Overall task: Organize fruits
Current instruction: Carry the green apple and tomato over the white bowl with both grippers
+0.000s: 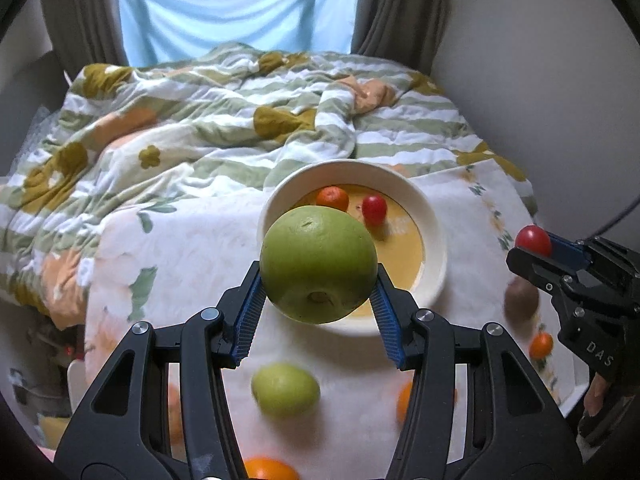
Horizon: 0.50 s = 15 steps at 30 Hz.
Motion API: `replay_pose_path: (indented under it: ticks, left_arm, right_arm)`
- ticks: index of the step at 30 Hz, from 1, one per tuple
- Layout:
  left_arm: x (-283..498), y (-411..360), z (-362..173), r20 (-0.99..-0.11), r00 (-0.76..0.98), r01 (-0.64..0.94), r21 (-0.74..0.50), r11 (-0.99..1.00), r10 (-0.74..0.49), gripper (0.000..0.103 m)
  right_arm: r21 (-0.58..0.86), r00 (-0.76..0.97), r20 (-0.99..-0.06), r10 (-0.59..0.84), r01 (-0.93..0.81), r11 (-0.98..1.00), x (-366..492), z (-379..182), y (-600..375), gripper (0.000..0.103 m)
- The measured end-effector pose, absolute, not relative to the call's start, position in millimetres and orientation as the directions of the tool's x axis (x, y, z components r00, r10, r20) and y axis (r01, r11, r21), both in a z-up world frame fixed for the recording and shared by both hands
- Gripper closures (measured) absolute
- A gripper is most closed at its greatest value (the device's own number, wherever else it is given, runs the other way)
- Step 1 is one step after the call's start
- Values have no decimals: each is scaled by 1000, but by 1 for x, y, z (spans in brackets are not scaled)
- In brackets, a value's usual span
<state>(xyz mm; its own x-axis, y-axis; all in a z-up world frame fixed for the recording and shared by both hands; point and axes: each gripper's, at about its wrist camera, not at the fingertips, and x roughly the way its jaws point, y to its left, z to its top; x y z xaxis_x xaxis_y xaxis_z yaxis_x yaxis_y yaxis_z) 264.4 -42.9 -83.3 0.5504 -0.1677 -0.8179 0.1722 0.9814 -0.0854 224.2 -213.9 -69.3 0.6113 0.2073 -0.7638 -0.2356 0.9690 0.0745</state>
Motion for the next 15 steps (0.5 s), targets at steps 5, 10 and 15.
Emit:
replay_pose_path:
  ticks: [5, 10, 15]
  left_arm:
    - [302, -48, -109, -850, 501, 158, -91, 983, -160, 45]
    - [333, -49, -138, -887, 442, 145, -78, 986, -135, 45]
    - [348, -56, -155, -909, 407, 153, -27, 988, -88, 45]
  right_arm:
    - [92, 573, -787, 230, -259, 962, 262, -87, -218, 75]
    - [107, 539, -806, 244, -274, 956, 288, -105, -223, 75]
    - [122, 513, -820, 253, -276, 954, 303, -115, -224, 75]
